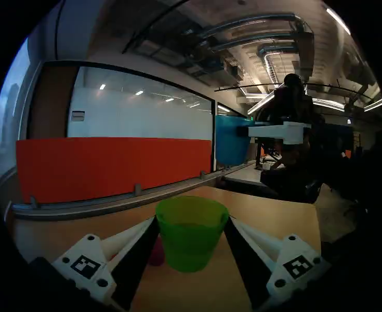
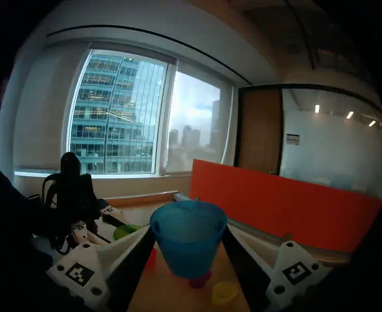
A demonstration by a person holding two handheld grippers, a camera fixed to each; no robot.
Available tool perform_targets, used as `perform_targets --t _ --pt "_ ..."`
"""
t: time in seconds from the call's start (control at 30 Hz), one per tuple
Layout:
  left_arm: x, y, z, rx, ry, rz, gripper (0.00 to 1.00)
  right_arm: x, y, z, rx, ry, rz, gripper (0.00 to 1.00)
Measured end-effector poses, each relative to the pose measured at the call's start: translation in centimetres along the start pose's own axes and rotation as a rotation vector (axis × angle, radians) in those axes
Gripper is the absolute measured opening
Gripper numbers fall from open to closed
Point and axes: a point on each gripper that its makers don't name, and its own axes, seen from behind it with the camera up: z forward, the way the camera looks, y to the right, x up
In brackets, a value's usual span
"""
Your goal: Pour water
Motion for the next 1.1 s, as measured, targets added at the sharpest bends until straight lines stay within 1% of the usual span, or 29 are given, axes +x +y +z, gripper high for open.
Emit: perform_targets --t 0.17,0.27,0.47,0.77,0.9,1.1 --pt "0.3 0.2 -0.2 0.003 0.0 0.003 0.86 -0.9 -0.4 -0.4 0.005 -0.004 0.02 0.9" --pt "0.2 0.5 -0.4 0.004 -0.006 0.006 0.86 -1.6 -0.8 -0.5 0.012 -0.01 0.03 0.9" --pt "-0.5 1.2 -0.8 -0.003 -0.021 -0.008 0.86 -2.8 -1.1 -0.8 0.013 -0.025 0.039 0.9" --pt "-1.1 0.9 -1.4 0.013 -0.049 -0.01 0.86 -4.4 -1.5 -1.4 0.02 -0.05 0.071 0.91" --pt "-1.5 0.9 -1.6 0.015 -0.06 -0.004 0.86 -5.4 -1.7 -1.6 0.024 -0.066 0.079 0.91" --pt "-2.9 1.2 -1.8 0.013 -0.098 0.011 0.86 -7.1 -1.9 -2.0 0.029 -0.096 0.087 0.91"
